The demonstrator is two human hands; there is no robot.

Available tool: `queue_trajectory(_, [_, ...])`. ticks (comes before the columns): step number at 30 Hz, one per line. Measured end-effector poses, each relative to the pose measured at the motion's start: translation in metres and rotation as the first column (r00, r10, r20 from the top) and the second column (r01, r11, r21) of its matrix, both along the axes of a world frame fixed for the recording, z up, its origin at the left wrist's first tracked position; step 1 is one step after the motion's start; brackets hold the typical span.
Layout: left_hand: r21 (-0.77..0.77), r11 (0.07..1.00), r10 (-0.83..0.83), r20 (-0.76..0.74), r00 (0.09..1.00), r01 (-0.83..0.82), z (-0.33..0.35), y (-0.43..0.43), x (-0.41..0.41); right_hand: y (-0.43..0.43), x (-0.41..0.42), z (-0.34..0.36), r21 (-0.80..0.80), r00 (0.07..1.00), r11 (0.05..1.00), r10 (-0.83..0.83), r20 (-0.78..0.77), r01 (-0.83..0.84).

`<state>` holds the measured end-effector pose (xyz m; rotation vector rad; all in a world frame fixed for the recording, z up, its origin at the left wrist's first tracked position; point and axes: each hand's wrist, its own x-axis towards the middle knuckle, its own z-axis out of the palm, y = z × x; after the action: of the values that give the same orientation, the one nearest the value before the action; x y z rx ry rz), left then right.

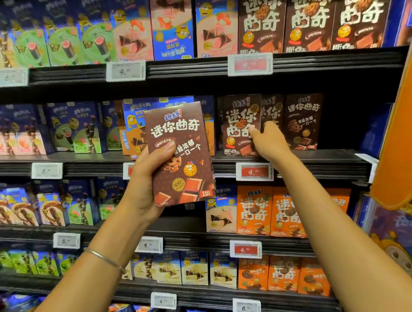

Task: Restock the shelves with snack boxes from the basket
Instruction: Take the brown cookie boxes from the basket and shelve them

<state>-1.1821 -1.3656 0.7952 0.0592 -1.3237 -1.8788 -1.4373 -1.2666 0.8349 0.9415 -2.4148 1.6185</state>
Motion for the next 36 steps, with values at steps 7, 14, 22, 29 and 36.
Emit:
queue_trajectory(7, [-0.001,1.0,-0.024,0.008,1.0,0.024,-0.003,-0.001,0.001,-0.018,0.003,0.003,0.06,0.99,0.994,-0.086,-0.111,0.093])
queue_trajectory(14, [-0.024,0.999,-0.037,0.012,0.999,0.037,-0.005,-0.003,0.001,-0.022,0.006,0.0,0.059,0.972,0.984,-0.155,-0.175,0.168])
queue_trajectory(22, [-0.053,0.999,-0.004,-0.007,1.0,0.004,-0.008,0.001,-0.008,0.003,0.026,-0.008,-0.169,0.972,0.976,-0.163,-0.169,0.134])
queue_trajectory(29, [-0.208,0.967,0.145,-0.035,0.989,-0.15,0.0,0.012,-0.028,0.033,0.094,-0.019,-0.375,0.835,0.779,0.55,0.026,-0.502])
queue_trajectory(36, [-0.184,0.95,0.246,-0.062,0.967,-0.254,0.0,0.026,-0.049,0.055,0.098,-0.024,-0.361,0.844,0.785,0.536,-0.012,-0.503])
